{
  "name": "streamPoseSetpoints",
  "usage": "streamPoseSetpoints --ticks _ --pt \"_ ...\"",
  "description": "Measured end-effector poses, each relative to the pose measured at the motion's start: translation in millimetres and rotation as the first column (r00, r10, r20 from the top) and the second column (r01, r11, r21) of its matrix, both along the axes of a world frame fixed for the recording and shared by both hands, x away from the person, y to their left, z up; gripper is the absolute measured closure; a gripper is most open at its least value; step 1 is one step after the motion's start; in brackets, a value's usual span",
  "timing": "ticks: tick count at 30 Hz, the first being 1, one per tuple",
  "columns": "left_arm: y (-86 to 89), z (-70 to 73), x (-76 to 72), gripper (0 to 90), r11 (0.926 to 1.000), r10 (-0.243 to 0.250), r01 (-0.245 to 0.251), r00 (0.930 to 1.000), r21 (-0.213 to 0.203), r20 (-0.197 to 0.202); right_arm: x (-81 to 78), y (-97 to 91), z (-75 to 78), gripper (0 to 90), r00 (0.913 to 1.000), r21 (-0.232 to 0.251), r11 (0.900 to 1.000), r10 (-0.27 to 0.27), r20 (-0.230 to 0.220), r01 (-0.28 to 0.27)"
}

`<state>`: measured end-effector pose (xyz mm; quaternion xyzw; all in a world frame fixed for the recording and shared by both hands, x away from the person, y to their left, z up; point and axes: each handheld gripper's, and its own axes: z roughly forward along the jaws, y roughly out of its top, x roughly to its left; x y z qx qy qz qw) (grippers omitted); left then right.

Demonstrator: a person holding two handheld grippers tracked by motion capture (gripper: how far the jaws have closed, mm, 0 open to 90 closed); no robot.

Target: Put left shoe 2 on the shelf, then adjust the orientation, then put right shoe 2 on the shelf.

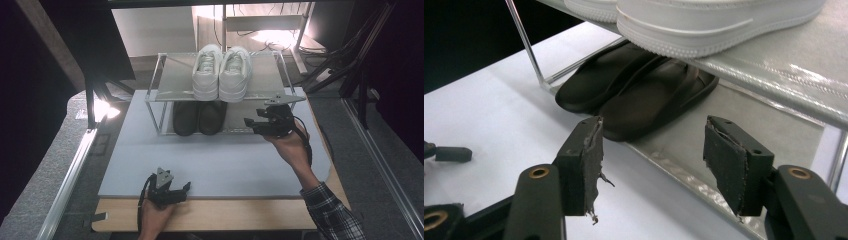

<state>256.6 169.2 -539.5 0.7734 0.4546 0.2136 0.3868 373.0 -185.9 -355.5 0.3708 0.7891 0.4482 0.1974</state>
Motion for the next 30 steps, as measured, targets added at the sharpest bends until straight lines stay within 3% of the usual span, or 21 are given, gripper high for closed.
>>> streamPoseSetpoints --ticks 30 --pt "0.3 0.1 0.0 12.1 1.0 -0.002 0.002 1.0 0.003 0.0 -26.3 -38.0 -9.5 37.2 0.9998 -0.057 0.9982 -0.018 -0.002 0.018"
